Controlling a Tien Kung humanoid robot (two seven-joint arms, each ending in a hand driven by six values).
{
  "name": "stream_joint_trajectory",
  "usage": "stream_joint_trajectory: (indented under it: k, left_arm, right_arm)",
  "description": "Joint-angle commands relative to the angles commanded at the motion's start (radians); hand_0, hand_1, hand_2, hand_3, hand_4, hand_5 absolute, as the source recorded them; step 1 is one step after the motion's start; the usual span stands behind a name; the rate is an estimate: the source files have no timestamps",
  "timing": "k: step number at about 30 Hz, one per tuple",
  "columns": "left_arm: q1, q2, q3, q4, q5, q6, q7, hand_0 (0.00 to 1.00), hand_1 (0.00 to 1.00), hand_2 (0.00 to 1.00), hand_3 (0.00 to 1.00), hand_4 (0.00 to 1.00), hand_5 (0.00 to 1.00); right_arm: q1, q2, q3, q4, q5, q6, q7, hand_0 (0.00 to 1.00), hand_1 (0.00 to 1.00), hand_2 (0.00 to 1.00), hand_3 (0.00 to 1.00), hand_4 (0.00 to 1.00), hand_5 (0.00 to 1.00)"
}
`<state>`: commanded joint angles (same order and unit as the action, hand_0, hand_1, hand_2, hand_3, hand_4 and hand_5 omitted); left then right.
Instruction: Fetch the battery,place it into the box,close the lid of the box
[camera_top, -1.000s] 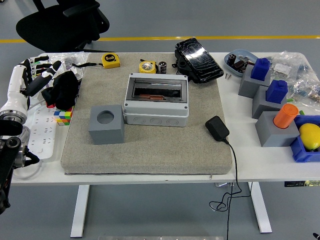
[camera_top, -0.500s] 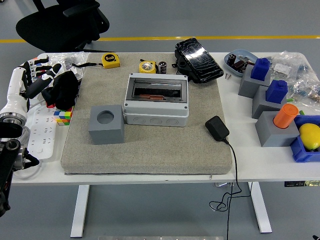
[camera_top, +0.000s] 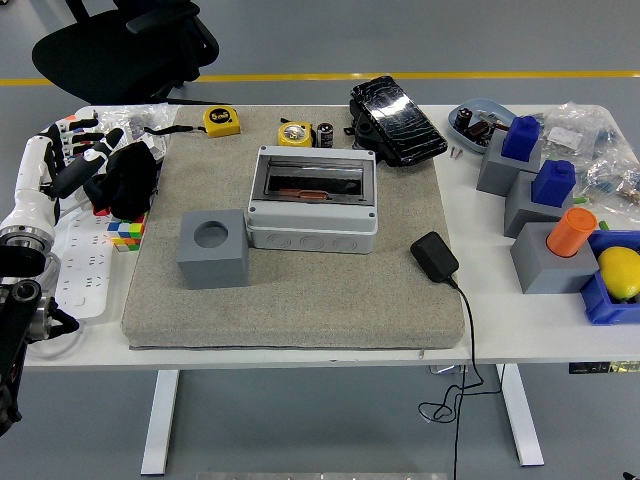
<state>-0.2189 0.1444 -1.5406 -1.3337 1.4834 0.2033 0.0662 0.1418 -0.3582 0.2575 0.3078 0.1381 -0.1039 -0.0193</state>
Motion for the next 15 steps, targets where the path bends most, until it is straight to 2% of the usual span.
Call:
stream_joint_trajectory:
  k: [15]
  left_arm:
    - [0.001, -0.001, -0.002, 0.0, -0.003, -0.002, -0.002, 0.533, 0.648, 0.639, 0.677, 0.998, 0.533]
  right_arm:
    - [0.002, 0.001, -0.001, 0.0, 0.0, -0.001, -0.002, 0.579, 0.631, 0.659, 0.556, 0.951, 0.489]
